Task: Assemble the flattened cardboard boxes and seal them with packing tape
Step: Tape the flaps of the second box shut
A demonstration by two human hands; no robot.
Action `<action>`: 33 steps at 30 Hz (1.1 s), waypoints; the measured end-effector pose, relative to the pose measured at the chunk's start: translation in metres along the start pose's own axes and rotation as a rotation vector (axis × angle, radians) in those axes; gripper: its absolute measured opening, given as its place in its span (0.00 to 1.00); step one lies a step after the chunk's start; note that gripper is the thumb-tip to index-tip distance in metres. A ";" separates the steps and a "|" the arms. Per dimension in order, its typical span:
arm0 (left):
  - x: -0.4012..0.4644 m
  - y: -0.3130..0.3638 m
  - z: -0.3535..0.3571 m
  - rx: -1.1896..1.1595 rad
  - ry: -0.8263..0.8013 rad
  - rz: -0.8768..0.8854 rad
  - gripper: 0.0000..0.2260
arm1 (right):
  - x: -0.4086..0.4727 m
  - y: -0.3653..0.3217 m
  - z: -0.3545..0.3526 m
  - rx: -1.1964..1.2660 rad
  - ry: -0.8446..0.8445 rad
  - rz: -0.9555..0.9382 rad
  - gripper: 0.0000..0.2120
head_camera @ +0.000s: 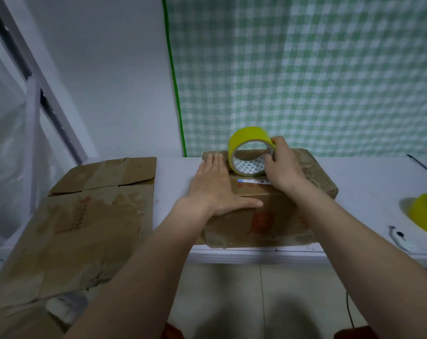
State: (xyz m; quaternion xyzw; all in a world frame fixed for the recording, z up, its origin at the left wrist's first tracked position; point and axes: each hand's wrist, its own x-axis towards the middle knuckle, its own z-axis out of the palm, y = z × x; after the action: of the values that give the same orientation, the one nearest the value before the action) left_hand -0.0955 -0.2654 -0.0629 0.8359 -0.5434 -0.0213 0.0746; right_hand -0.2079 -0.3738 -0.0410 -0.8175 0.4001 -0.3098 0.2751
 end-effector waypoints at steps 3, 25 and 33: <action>0.001 -0.001 0.000 0.005 -0.006 -0.008 0.64 | -0.001 -0.002 -0.005 -0.105 -0.010 -0.079 0.10; 0.014 0.031 -0.008 0.055 -0.166 -0.019 0.63 | 0.002 0.028 -0.031 -0.124 0.071 -0.059 0.13; 0.015 0.029 -0.007 0.033 -0.182 -0.040 0.64 | 0.015 0.059 -0.079 -0.449 0.238 -0.160 0.16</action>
State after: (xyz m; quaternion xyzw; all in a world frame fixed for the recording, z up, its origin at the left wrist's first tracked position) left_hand -0.1144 -0.2900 -0.0512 0.8424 -0.5313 -0.0896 0.0109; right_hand -0.2867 -0.4331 -0.0261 -0.8449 0.4224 -0.3279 0.0124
